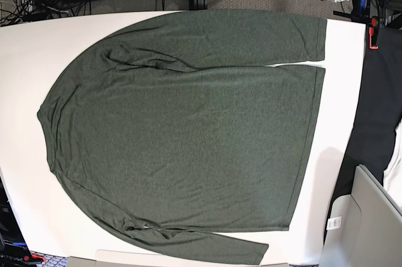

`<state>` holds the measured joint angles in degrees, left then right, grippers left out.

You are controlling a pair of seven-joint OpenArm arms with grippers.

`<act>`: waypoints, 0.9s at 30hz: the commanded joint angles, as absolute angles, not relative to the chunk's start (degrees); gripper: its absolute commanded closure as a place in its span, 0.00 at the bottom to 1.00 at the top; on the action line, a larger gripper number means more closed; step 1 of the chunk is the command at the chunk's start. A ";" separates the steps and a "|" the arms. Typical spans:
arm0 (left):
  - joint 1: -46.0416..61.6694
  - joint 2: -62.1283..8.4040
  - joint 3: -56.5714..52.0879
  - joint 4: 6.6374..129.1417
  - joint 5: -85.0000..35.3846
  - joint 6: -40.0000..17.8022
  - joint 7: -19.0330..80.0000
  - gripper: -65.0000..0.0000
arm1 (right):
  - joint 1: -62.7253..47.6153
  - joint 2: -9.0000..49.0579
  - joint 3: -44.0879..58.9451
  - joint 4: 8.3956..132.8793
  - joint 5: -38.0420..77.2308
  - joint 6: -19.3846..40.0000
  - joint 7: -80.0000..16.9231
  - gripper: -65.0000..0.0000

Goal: Fold the T-shirt properly
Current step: 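Move both grippers down toward the shirt's shoulder corners, then grasp the shirt corner nearest the left gripper with the left gripper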

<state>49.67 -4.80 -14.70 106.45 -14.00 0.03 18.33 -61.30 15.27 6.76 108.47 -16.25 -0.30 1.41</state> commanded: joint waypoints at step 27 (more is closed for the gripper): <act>43.47 -5.23 -14.99 114.77 -19.82 -0.04 25.36 0.88 | -61.85 15.60 14.46 116.09 -17.19 -0.66 3.12 1.00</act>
<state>43.29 -4.80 -14.59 113.71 -19.42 0.01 27.05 -61.25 15.25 14.04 115.13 -17.26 0.03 1.96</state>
